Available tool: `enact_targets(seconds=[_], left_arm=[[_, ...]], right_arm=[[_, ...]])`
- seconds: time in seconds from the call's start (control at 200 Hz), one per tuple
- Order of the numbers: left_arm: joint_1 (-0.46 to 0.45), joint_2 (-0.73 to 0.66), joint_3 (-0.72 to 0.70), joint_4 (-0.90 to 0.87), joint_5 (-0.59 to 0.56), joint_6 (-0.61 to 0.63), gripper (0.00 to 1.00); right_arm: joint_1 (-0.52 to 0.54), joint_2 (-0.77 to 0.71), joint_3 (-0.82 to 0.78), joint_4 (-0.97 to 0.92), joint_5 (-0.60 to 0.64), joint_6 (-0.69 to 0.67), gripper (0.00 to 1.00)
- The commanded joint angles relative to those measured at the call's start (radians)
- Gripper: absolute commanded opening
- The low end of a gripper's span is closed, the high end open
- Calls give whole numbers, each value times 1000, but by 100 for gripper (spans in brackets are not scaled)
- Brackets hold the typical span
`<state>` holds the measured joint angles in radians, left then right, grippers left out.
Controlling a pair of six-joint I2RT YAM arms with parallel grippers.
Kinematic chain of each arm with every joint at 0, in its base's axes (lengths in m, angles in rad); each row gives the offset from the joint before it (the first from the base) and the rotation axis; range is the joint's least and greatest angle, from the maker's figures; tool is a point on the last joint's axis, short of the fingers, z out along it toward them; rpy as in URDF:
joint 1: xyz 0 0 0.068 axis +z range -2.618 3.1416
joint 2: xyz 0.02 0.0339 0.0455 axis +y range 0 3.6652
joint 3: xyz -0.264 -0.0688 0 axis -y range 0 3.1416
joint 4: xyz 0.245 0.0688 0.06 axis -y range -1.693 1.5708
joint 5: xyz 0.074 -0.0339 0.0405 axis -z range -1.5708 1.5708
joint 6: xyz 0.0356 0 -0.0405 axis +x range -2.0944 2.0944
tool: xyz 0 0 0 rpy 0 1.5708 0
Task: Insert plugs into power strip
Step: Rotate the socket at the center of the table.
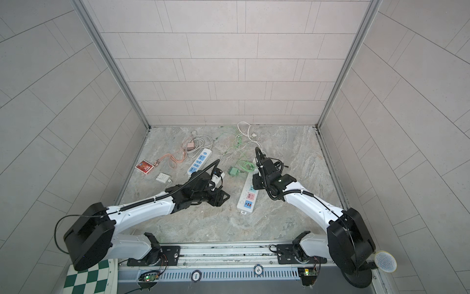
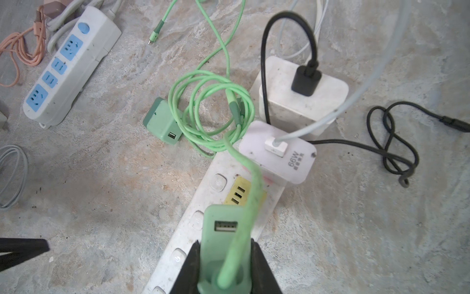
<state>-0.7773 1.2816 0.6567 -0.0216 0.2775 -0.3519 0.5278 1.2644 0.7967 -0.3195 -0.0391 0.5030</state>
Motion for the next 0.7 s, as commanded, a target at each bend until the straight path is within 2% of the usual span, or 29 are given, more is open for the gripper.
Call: enact_targets(seconds=[0.0, 0.225, 0.34, 0.696], left_arm=[[3, -85, -43, -31, -142, -14, 70], [18, -239, -116, -13, -268, -50, 79], [31, -279, -130, -22, -281, -53, 81], [41, -292, -131, -26, -285, -74, 81]], right_arm=[[26, 8, -3, 39, 60, 31, 1], [82, 18, -31, 65, 130, 74, 1], [89, 15, -53, 74, 148, 90, 1], [111, 2, -112, 132, 197, 138, 0]])
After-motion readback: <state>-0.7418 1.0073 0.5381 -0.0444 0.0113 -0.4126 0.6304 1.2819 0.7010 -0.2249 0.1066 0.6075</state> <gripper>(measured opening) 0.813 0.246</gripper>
